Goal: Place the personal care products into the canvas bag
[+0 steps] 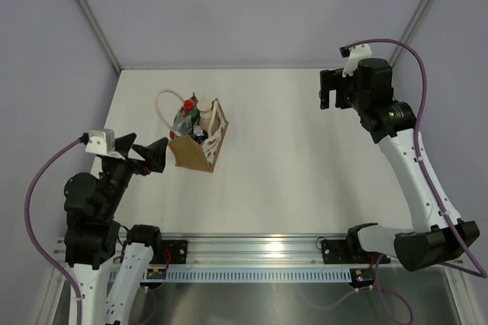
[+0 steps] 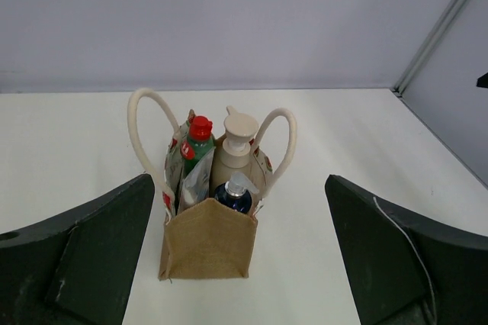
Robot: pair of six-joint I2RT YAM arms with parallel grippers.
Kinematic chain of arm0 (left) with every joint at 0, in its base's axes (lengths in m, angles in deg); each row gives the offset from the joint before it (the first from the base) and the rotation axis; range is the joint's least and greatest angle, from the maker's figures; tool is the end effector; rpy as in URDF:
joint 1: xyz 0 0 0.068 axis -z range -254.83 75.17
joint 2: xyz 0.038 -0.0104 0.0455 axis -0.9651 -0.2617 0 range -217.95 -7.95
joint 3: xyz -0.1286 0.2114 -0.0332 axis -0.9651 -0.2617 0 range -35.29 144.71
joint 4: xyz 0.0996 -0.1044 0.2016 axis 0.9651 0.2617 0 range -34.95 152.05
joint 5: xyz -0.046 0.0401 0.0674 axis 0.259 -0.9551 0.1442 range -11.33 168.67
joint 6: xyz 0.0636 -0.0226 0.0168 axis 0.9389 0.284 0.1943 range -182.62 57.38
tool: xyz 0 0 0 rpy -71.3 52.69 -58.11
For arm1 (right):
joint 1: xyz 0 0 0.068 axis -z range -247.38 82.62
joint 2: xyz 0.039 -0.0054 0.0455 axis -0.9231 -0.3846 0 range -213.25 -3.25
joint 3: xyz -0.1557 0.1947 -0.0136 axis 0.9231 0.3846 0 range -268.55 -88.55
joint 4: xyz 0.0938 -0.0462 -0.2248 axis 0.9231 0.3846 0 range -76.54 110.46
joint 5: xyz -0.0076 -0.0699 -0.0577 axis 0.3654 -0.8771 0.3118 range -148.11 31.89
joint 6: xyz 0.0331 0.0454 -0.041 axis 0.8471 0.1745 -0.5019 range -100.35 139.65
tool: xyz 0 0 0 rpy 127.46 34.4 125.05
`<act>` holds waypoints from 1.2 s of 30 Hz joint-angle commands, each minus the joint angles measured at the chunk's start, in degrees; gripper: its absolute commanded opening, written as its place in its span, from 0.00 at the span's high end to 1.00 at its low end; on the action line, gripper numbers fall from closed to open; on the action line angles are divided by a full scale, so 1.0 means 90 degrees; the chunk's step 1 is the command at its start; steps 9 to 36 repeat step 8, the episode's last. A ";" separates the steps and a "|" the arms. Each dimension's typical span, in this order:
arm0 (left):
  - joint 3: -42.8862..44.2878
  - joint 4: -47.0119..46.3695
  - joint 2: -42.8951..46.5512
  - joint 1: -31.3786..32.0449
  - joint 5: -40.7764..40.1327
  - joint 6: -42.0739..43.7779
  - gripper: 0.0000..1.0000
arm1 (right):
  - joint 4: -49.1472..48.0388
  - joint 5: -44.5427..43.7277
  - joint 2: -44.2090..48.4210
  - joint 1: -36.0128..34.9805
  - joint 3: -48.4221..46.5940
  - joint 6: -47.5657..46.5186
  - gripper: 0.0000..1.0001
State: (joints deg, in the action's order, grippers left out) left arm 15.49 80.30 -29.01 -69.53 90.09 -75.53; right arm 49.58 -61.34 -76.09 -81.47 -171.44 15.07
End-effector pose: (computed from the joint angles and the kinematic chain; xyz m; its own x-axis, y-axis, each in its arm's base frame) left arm 0.0941 -0.0199 0.3762 0.0116 -0.2209 -0.9752 0.2972 0.9320 -0.2075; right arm 0.2752 0.0658 0.3848 -0.4093 -0.1849 -0.8935 -0.2275 0.9690 -0.0964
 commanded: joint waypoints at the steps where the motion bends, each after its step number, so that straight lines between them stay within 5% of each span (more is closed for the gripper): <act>1: -0.0281 0.0318 0.0278 0.0017 -0.0575 -0.0265 0.01 | -0.0176 -0.0706 0.0436 0.0032 -0.0028 0.0245 0.00; 36: -0.0242 0.0466 0.0279 0.0017 -0.0468 -0.0236 0.01 | -0.0165 -0.1068 0.0681 0.0032 0.0069 -0.0027 0.00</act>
